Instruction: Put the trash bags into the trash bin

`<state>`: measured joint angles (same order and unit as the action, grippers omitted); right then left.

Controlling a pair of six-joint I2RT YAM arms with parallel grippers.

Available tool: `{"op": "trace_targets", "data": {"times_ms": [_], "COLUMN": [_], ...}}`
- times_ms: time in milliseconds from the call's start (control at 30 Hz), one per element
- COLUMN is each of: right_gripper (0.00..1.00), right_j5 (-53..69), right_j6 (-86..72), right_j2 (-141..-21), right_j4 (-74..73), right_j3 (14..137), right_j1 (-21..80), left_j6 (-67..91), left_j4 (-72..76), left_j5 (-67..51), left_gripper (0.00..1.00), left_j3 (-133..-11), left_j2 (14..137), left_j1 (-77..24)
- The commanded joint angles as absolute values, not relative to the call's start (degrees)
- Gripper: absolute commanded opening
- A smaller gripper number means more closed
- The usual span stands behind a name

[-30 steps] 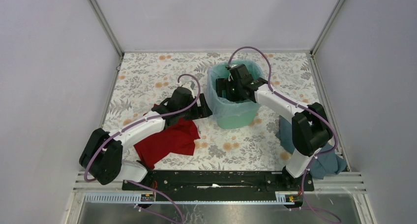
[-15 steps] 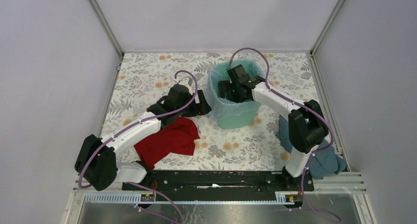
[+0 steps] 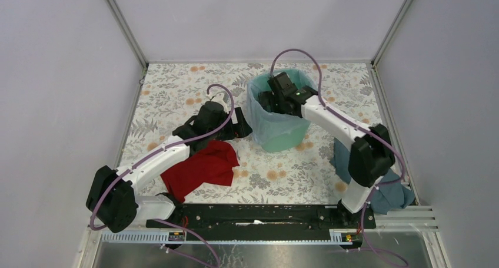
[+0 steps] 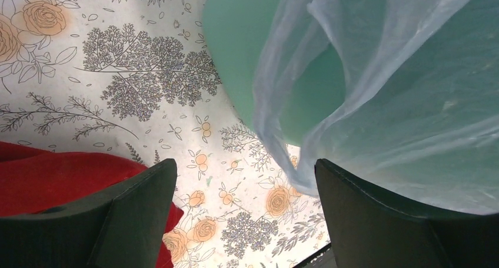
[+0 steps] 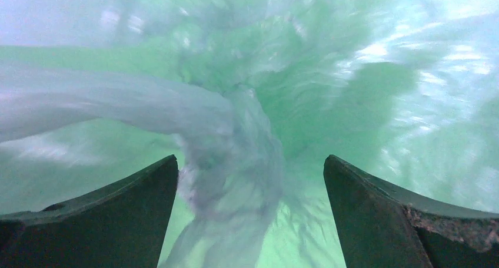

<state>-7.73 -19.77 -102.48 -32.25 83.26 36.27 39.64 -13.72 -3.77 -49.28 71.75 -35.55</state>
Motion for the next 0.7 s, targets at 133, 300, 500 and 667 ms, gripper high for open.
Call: {"op": "trace_targets", "data": {"times_ms": [133, 300, 500, 667], "right_gripper": [1.0, 1.0, 1.0, 1.0], "right_j5": [-13.9, -15.0, -15.5, -29.4], "right_j6": [-14.7, -14.4, -13.4, -12.0], "right_j2": [-90.0, -88.8, -83.2, -73.5], "right_j4": [-39.2, -38.3, -41.5, -43.4], "right_j3": [89.5, 89.6, 94.4, 90.0], "right_j1": [36.5, 36.4, 36.4, 36.4], "left_j6": [40.1, 41.5, 41.2, 38.2], "left_j4": [-12.3, -12.1, -10.3, -12.0], "left_j5": [-4.9, -5.5, -5.2, -1.5], "left_gripper": [0.93, 0.92, 0.87, 0.83], "left_j3": [-50.7, -49.9, -50.9, -54.5], "left_j2": [71.2, 70.8, 75.5, 80.0], "left_j1": [-35.8, -36.4, -36.7, -36.7]}}
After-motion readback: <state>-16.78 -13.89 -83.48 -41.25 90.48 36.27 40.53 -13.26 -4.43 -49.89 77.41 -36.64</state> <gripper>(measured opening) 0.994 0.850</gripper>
